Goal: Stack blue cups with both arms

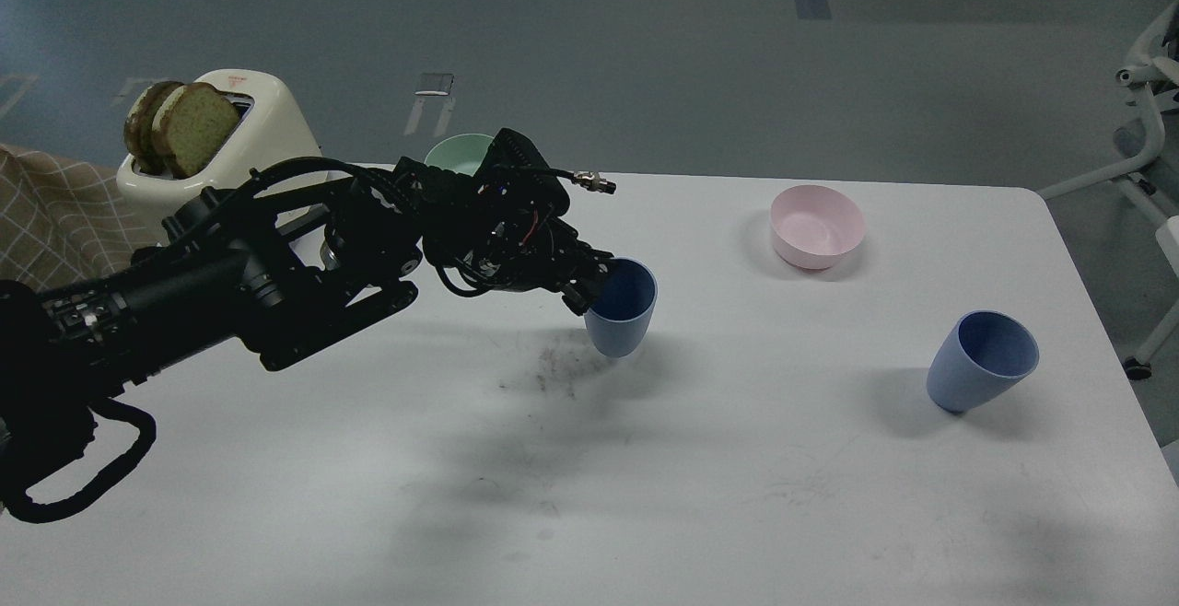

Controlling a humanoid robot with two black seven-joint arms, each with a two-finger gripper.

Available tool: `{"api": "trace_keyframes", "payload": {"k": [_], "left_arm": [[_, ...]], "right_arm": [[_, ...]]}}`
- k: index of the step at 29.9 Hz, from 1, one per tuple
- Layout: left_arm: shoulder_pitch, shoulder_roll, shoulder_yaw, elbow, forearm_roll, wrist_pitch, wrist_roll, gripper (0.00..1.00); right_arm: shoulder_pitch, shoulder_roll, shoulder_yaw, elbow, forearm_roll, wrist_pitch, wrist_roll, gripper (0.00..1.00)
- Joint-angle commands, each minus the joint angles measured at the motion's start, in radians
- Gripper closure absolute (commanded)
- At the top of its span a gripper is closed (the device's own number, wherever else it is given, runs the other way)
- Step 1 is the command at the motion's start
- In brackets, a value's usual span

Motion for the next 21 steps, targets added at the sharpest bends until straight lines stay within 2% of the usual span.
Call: {"api": "trace_keyframes", "payload": {"k": [1,8,9,11,13,15,16,19,21], "left_arm": [[0.016,-0.006,0.000,0.003,0.009,0.000,0.007,1.00],[0.031,-0.014,-0.002,0.005,0.006,0.000,0.013,1.00],[0.031,-0.014,-0.002,0.003,0.006,0.000,0.013,0.96],[0.031,-0.012,-0.003,0.001,-0.001,0.000,0.011,0.80],[0.030,-0.011,-0.006,-0.003,-0.002,0.000,0.011,0.69],[0.030,-0.009,-0.009,-0.005,-0.002,0.000,0.010,0.63],[0.028,-0.006,-0.014,-0.006,-0.004,0.000,0.010,0.52],[0.021,0.000,-0.021,-0.006,-0.037,0.000,0.010,0.28],[0.016,0.002,-0.031,-0.006,-0.069,0.000,0.010,0.23]], "right_arm": [[-0.001,0.000,0.005,0.001,0.000,0.000,0.000,0.00],[-0.002,0.000,0.005,0.003,0.000,0.000,0.000,0.00],[-0.001,0.000,0.005,0.003,0.000,0.000,0.000,0.00],[-0.001,0.000,0.005,0.003,0.000,0.000,0.000,0.00],[-0.002,0.000,0.005,0.003,0.000,0.000,0.000,0.00],[-0.002,-0.001,0.005,0.004,0.000,0.000,0.000,0.00],[-0.002,-0.003,0.006,0.004,-0.001,0.000,0.000,0.00],[-0.004,-0.033,0.006,0.003,-0.001,0.000,0.000,0.00],[-0.004,-0.040,0.006,0.001,-0.001,0.000,0.000,0.00]]}}
